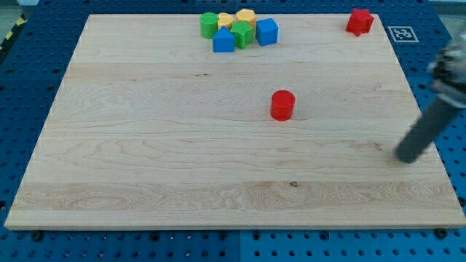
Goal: Slide the red circle towards the group of the block
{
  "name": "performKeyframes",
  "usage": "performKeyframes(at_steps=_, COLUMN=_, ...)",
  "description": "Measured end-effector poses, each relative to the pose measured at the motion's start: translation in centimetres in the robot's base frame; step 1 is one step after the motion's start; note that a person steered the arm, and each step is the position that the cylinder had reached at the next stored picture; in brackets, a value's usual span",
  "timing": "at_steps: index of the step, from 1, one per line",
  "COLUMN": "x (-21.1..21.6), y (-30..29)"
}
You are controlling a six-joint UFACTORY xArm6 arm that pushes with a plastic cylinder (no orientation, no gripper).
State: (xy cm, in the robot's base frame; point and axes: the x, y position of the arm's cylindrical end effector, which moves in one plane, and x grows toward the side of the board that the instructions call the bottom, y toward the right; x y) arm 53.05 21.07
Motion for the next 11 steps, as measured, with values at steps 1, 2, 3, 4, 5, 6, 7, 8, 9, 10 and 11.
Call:
performKeyframes(at_steps=1, x=-1.6, y=-6.4)
performKeyframes(at_steps=2, x=-2.1, y=-6.5)
performKeyframes(at_steps=3, x=-3.8, y=-8.2)
performKeyframes(at_steps=4, x=-3.8, y=-9.9)
performKeyframes(at_steps=5, x=-3.9, y=-12.4)
performKeyframes(at_steps=6, x=-4.0, y=-12.8)
performKeyframes(at_steps=7, x=-4.1, y=-12.8)
performKeyframes(at_steps=8, x=-5.2, y=-13.0)
performKeyframes(at_steps=9, x=-6.6, y=-13.2)
performKeyframes(at_steps=10, x=-8.2, y=-13.2)
performKeyframes(at_steps=11, x=-10.6, y=-13.2)
